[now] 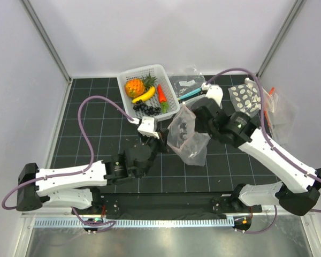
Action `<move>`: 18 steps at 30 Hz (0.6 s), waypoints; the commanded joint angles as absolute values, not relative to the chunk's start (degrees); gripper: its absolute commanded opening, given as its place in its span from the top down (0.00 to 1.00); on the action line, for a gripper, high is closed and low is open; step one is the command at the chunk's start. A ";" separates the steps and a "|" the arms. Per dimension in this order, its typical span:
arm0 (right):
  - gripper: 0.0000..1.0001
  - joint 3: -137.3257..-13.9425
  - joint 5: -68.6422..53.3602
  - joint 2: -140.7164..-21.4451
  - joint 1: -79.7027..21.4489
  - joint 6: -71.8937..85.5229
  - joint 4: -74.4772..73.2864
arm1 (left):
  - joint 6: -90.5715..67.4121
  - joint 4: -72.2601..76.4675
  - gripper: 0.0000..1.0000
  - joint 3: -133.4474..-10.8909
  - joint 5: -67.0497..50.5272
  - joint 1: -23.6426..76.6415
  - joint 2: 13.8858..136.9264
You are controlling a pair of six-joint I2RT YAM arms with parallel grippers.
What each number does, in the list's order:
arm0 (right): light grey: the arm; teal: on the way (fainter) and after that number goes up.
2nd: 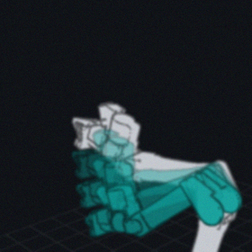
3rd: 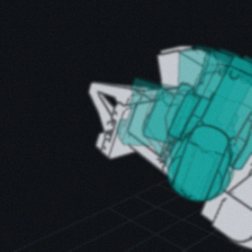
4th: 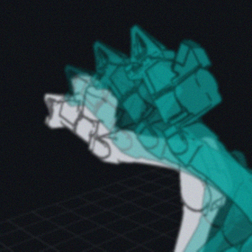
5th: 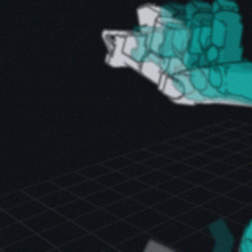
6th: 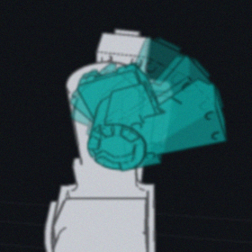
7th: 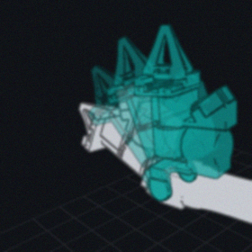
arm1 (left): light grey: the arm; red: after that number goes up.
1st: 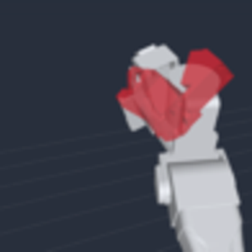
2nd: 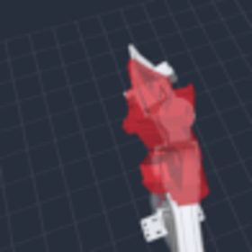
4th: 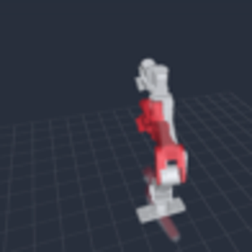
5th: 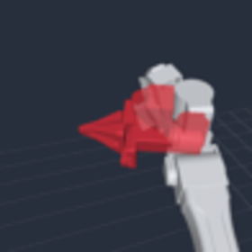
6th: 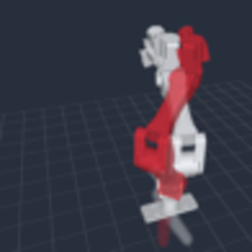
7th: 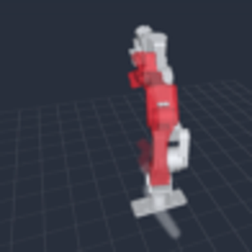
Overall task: Place the food in the zip-top bag and seal the zipper
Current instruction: Open the zipper of the food storage bag at the center of the board.
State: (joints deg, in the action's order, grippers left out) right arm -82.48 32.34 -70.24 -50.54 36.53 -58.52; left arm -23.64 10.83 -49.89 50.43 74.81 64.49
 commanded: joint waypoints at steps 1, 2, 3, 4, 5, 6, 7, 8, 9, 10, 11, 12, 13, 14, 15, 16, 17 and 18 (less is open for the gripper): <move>0.99 -92.00 35.15 -70.92 -47.55 28.23 -60.19 | -26.96 13.99 0.99 -52.81 52.48 73.22 66.00; 0.99 -96.55 36.03 -72.58 -47.11 26.91 -62.90 | -29.16 11.36 1.00 -53.78 51.17 72.43 67.40; 0.99 -98.68 37.17 -73.47 -47.11 25.94 -64.32 | -31.01 10.29 1.00 -55.27 48.11 71.73 68.20; 0.99 -100.62 37.96 -74.52 -47.02 24.54 -65.64 | -34.07 9.94 1.00 -55.81 46.34 70.07 68.99; 0.99 -103.16 37.71 -76.45 -47.02 23.91 -67.66 | -35.06 10.02 1.00 -56.42 45.27 69.44 70.82; 0.99 -103.79 37.36 -77.07 -47.02 23.47 -68.20 | -35.68 10.54 0.99 -56.51 44.74 69.00 71.71; 0.99 -103.97 35.53 -77.78 -47.02 22.34 -68.46 | -36.12 11.07 0.99 -56.60 44.39 68.30 72.68; 0.99 -103.45 34.55 -78.31 -47.02 21.89 -68.47 | -37.17 11.51 1.00 -56.69 44.38 67.94 73.56; 0.99 -102.84 33.85 -79.09 -47.02 21.54 -68.21 | -37.87 12.56 1.00 -56.78 44.04 67.59 75.30; 0.99 -102.22 32.97 -79.36 -47.02 21.19 -67.77 | -38.32 13.26 1.00 -56.86 43.60 66.89 76.11; 0.99 -100.48 32.35 -79.63 -47.02 21.01 -66.89 | -38.84 13.88 0.99 -57.04 42.90 66.71 76.90; 0.99 -99.42 32.08 -79.98 -47.02 20.92 -66.45 | -39.11 14.15 0.99 -57.65 43.15 66.53 78.47; 0.99 -98.36 31.73 -80.15 -47.02 20.83 -65.92 | -39.29 14.67 1.00 -57.83 43.50 66.36 79.10; 0.99 -96.09 32.25 -80.24 -47.02 20.92 -65.48 | -39.55 14.94 0.99 -58.01 44.55 66.27 79.80; 0.98 -94.93 32.69 -80.16 -47.02 21.18 -65.13 | -39.90 15.46 1.00 -57.83 44.91 66.36 80.15; 0.96 -93.88 33.22 -79.98 -47.02 21.53 -64.87 | -39.90 17.38 1.00 -57.40 45.00 66.36 80.94; 0.95 -91.78 33.05 -79.72 -47.02 21.88 -63.99 | -39.82 18.62 1.00 -56.61 45.09 66.36 81.21; 0.90 -90.80 32.52 -79.54 -47.02 22.41 -63.46 | -39.73 19.59 1.00 -56.17 45.17 66.27 81.47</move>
State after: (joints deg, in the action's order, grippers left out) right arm -93.03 32.82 -80.79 -47.07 22.79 -64.90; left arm -37.91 11.99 -55.37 43.46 66.57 81.56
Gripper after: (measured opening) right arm 0.083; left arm 0.010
